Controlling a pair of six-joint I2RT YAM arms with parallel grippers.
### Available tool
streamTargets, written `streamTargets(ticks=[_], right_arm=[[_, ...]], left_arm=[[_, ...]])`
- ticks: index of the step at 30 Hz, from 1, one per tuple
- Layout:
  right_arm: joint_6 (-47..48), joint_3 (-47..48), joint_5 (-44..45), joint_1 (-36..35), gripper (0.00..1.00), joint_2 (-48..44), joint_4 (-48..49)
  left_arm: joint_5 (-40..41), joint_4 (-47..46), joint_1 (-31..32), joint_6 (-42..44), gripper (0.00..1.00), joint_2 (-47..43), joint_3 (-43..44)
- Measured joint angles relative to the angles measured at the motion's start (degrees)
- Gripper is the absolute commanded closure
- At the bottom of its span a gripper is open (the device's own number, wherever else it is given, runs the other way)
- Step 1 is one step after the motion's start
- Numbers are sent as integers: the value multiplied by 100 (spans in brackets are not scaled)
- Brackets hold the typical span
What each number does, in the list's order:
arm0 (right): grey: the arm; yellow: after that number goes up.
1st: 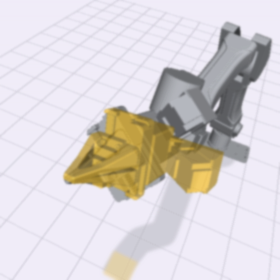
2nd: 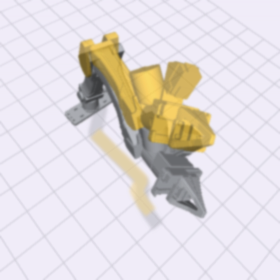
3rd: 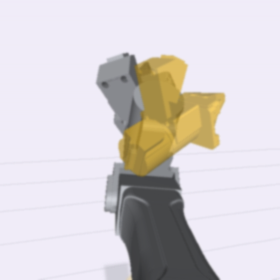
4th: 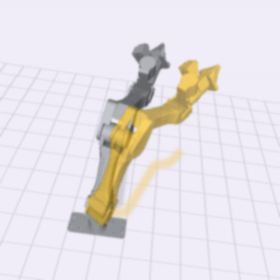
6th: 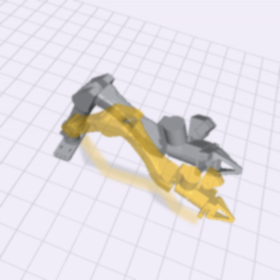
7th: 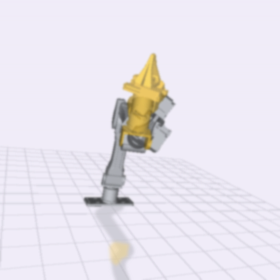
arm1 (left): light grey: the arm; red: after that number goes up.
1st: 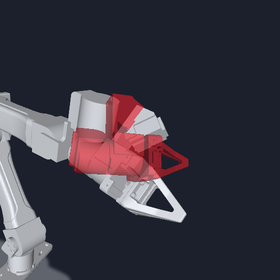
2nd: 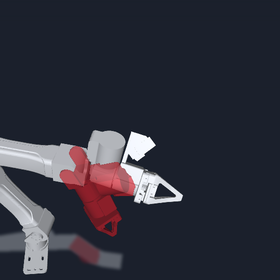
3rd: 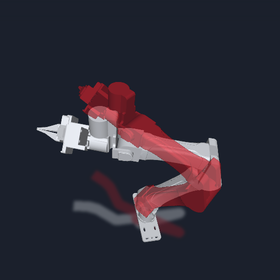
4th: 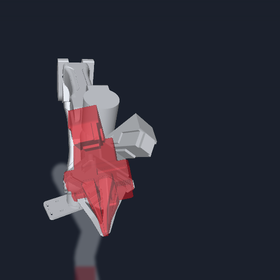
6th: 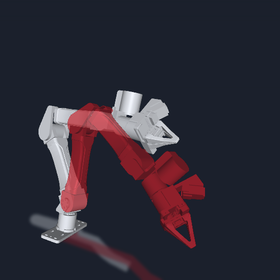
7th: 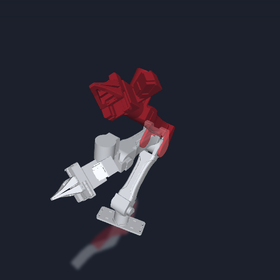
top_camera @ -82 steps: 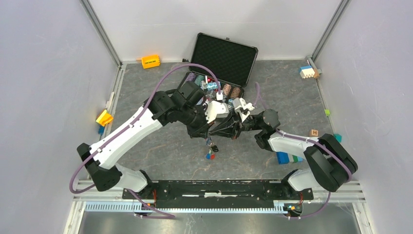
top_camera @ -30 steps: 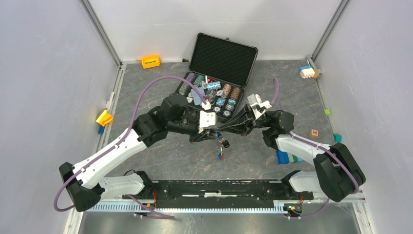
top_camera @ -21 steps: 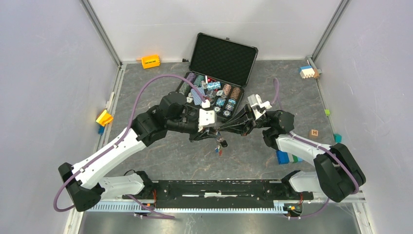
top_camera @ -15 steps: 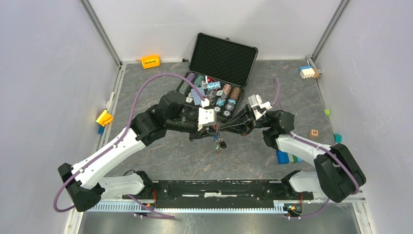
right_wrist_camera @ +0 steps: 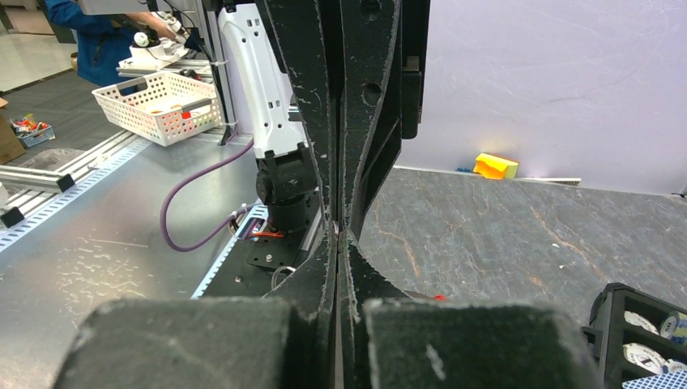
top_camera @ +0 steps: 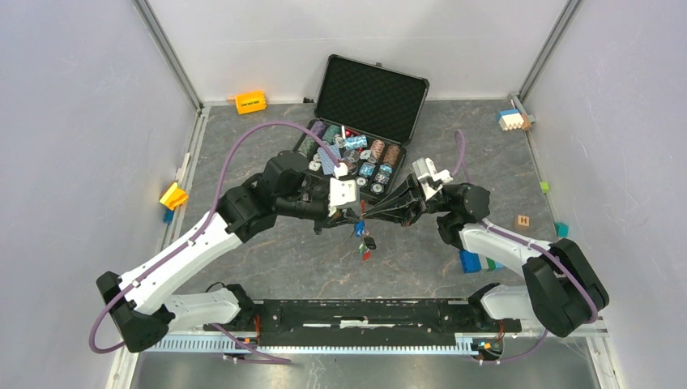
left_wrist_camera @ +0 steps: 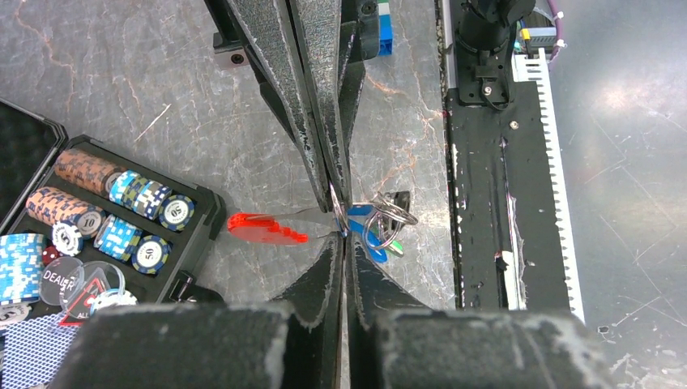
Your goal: Put the keys on the keyring
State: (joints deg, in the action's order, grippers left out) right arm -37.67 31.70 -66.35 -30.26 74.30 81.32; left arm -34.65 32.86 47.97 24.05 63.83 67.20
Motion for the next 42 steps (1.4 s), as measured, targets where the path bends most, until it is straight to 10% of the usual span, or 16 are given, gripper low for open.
streamTargets(ticks=[17,42], right_arm=[[-275,-116,-66,22,100,0,146],[-358,-162,46,26,100,39,212]], left_arm=[[-293,-28,0,0,97,295,13],[-81,116,-87,208,52,245,83]])
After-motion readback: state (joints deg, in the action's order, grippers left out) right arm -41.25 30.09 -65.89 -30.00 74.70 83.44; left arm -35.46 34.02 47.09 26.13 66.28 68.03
